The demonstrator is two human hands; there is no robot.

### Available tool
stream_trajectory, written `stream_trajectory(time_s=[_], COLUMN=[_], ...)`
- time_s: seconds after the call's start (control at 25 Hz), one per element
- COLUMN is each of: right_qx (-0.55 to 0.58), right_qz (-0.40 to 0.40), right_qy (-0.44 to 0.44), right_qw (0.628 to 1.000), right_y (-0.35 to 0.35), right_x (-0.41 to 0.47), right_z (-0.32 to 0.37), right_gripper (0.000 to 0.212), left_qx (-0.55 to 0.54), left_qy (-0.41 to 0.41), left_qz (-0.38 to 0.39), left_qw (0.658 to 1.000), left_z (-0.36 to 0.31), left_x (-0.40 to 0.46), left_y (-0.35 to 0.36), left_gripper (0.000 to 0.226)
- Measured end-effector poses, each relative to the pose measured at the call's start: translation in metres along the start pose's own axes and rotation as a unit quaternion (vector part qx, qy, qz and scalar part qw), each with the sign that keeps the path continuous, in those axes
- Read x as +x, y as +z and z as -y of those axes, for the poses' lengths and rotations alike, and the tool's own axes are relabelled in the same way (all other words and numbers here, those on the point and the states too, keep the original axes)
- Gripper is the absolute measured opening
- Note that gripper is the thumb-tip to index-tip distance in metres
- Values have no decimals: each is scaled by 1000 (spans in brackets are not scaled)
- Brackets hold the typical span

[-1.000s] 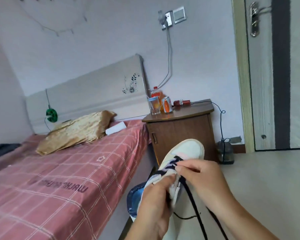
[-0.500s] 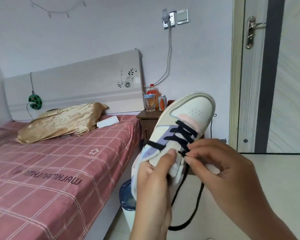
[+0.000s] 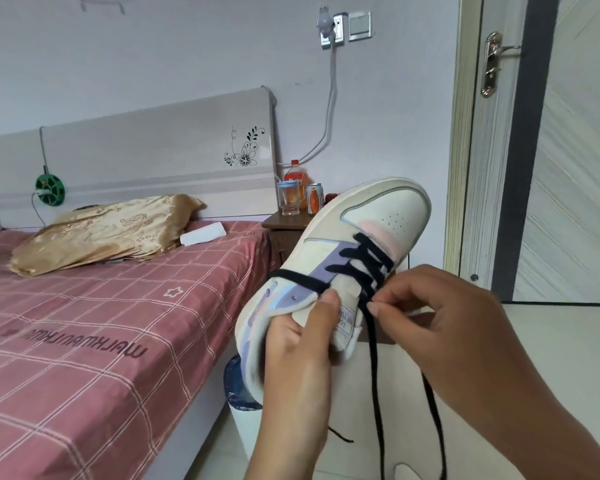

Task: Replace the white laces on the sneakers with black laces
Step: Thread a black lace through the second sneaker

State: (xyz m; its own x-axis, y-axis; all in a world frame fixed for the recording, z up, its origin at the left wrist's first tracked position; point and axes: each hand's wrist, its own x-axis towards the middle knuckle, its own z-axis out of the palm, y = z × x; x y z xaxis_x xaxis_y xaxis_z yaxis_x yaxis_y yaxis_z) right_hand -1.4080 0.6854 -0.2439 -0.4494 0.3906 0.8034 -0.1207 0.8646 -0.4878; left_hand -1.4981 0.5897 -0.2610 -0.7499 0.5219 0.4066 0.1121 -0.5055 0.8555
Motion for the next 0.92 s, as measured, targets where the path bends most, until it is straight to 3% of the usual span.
stream_trajectory(time_s=[0.28,0.4,0.48,0.72,0.8,0.92], right_qx=[-52,64,83,-16,-79,-175], right_qz=[-80,-40,-19,-50,-19,33], right_qy=[-2,41,19,-98,-141,-182], right_qw=[995,996,996,994,987,967], right_y=[16,18,16,6,3,6], right_x=[-6,-4,-3,0,2,2], right_z=[-3,-6,-6,-20,-29,-38], right_gripper=[5,14,15,21,29,32], left_qx=[76,107,89,88,134,179], left_qy=[0,10,17,-27,-47,-67], left_qz=[-15,-60,-66,37,23,87], left_qw=[997,992,994,995,990,978], left_z=[-7,-11,-11,3,4,0], left_x=[-7,-9,-8,0,1,4], left_y=[9,7,3,-10,-13,-19], left_gripper=[56,57,51,54,47,32])
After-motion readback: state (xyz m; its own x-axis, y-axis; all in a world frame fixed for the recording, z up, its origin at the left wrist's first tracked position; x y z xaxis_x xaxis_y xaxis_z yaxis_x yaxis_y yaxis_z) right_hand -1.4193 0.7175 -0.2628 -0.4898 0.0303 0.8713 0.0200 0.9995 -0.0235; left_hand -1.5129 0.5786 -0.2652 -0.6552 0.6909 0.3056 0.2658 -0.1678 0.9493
